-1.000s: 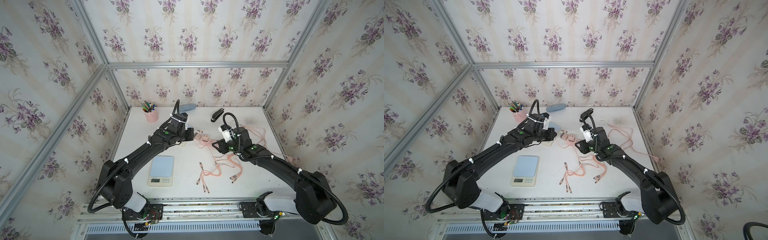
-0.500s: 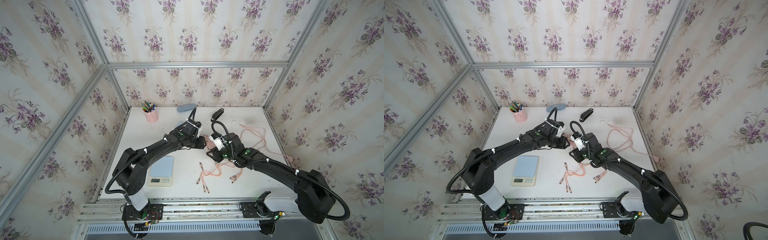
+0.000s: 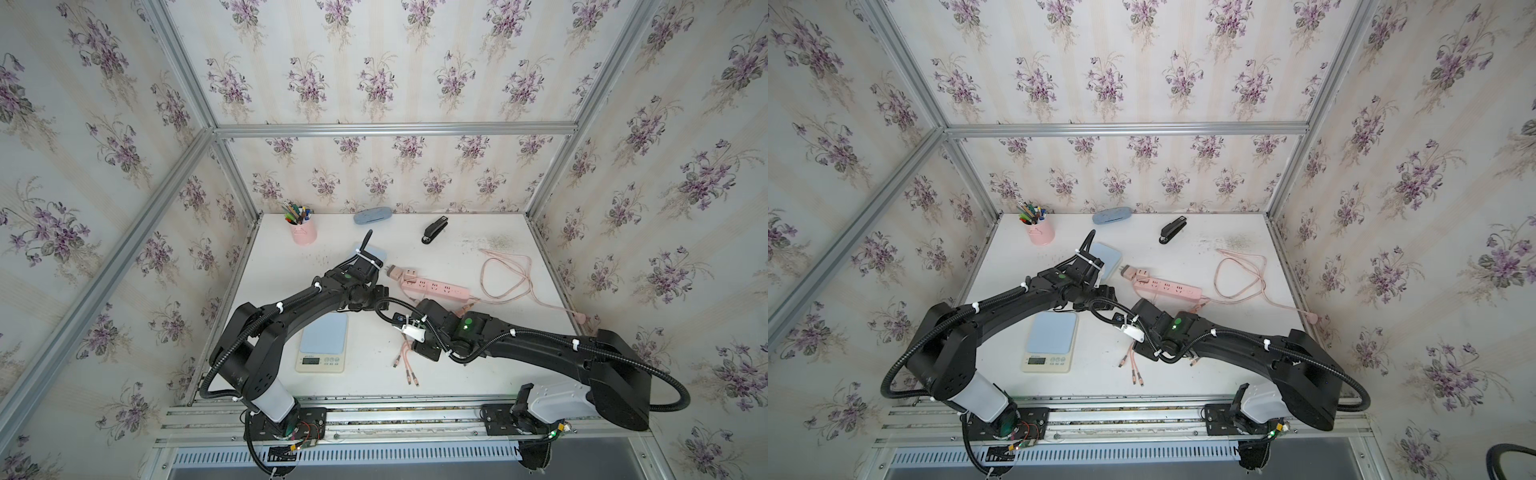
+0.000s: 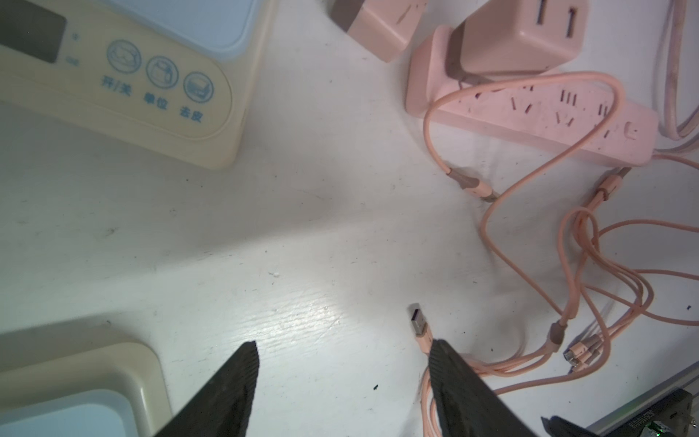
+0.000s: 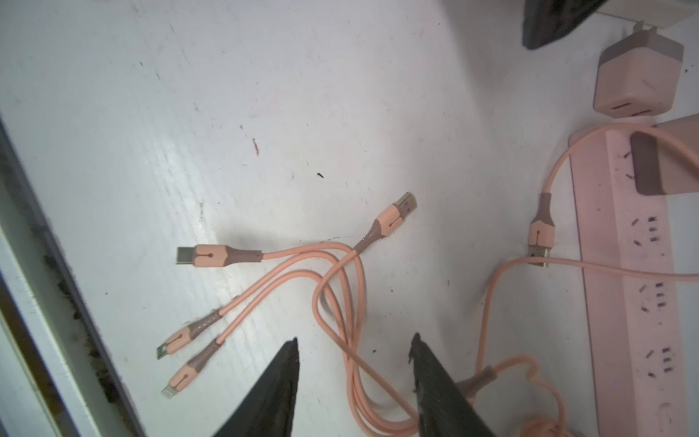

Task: Charge the electronic scale
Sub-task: Pick up the charging cable from the center of the board.

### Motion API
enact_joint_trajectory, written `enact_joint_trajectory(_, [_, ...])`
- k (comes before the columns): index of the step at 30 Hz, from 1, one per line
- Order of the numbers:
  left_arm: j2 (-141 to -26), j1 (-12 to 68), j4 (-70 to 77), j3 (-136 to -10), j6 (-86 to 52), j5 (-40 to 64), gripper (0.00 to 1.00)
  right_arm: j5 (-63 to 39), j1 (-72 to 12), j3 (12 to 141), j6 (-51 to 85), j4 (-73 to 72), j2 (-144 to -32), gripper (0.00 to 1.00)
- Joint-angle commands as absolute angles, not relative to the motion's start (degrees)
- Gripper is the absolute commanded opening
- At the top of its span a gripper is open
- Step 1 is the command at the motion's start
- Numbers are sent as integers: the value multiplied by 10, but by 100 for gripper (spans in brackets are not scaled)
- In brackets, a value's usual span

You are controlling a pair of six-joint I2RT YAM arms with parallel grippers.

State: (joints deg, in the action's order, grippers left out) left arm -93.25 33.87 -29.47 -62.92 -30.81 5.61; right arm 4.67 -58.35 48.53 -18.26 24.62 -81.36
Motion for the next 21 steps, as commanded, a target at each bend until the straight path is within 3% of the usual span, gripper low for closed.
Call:
enact_joint_trajectory(1, [-928,339,-267,-622,-314,88,72,119,-584,503,-193,250,-841,49])
enact_joint_trajectory(4, [-925,339,-221,-611,-320,118,70,162,-554,526,-120,225,-852,47])
enact_joint_trajectory(13, [-989,353,-133,-643,-358,175,66,35,-422,530,2,155,-800,46])
enact_joint_trajectory(16, [-1012,360,-133,-656,-367,173,64,-45,-426,532,-45,175,-803,46])
enact_joint_trajectory(21, [-1012,371,-136,-618,-404,145,62,-70,-471,511,-100,229,-818,47])
